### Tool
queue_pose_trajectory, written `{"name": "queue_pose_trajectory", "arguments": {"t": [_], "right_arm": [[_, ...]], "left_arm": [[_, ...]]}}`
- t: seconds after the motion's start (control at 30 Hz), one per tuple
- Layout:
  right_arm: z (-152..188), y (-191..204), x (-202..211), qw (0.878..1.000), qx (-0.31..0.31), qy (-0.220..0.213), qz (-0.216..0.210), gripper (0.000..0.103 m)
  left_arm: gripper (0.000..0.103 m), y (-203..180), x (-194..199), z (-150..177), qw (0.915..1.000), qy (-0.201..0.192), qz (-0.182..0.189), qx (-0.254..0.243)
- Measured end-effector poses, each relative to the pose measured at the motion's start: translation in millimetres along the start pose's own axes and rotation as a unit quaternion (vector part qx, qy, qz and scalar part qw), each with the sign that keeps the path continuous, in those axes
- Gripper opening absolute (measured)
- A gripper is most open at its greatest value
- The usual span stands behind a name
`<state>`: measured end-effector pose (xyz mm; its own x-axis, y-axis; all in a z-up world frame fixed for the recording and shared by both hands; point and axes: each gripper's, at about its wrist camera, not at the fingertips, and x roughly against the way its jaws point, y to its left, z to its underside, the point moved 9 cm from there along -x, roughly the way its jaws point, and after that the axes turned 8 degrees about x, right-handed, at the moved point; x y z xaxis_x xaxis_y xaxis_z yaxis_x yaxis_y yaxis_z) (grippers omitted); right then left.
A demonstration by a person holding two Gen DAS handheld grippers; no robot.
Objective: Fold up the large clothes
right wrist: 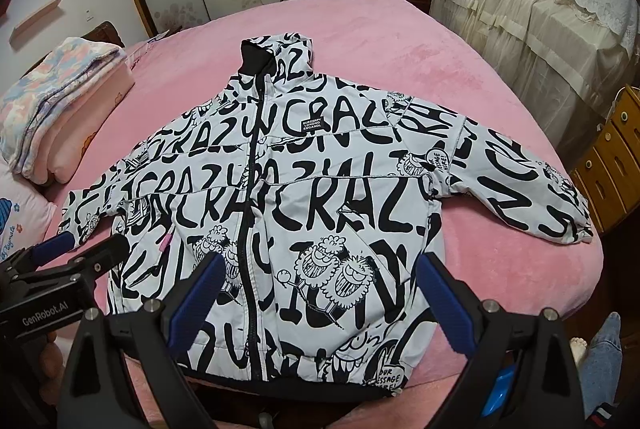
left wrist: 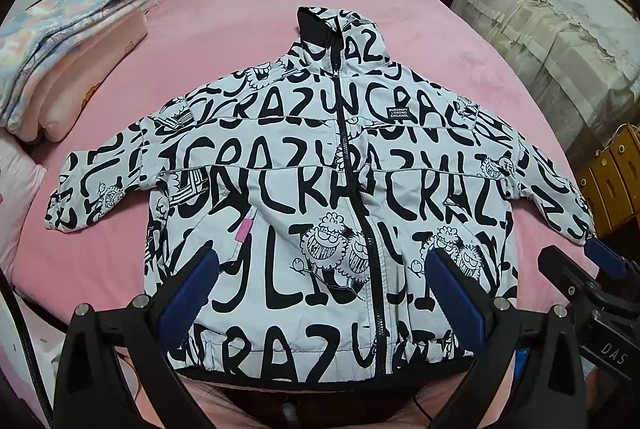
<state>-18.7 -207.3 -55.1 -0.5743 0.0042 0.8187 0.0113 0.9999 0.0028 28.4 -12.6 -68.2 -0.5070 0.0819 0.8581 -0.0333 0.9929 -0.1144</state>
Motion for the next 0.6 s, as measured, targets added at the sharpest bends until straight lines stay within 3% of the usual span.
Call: {"name": "queue_pose_trajectory", "arguments": {"t": [0.6], "right_arm": [[0.5, -0.4, -0.2, 1.000, -0.002, 0.001, -0.001, 0.097]], "left_arm": [[0.102, 1.5, 0.0, -0.2, 1.0000, 0.000, 0.001, 0.000]]}}
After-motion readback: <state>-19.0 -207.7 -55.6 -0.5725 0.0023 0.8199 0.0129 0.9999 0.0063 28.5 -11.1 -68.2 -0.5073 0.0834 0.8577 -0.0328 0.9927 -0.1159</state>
